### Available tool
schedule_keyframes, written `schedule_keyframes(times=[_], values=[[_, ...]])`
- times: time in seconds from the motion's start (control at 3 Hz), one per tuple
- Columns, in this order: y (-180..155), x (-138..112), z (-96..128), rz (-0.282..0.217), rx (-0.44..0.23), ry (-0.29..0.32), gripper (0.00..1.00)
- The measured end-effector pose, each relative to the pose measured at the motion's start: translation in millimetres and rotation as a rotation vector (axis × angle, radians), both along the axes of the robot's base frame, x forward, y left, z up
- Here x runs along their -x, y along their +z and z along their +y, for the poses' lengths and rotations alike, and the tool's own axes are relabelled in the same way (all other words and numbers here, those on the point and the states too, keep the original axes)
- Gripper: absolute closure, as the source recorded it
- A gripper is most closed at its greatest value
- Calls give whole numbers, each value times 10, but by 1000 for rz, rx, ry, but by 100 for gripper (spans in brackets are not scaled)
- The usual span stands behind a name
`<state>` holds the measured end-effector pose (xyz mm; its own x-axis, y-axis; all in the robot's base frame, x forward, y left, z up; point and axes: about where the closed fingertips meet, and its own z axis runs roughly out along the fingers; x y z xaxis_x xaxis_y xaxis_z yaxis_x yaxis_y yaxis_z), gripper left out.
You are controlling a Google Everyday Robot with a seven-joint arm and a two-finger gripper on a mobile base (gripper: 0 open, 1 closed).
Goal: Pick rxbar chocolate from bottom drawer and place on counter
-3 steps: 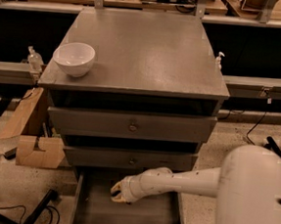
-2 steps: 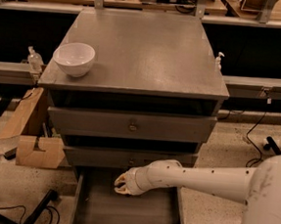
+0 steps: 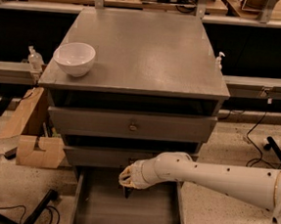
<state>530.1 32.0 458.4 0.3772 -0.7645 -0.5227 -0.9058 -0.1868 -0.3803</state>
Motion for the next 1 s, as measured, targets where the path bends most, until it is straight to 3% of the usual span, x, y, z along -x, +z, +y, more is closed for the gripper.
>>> schedule_keyframes(times=[0.33, 0.67, 1.0], values=[[394, 30, -82, -14, 28, -3, 100], [1135, 121, -216, -35, 55, -25, 100], [2057, 38, -345, -91, 73, -49, 100]])
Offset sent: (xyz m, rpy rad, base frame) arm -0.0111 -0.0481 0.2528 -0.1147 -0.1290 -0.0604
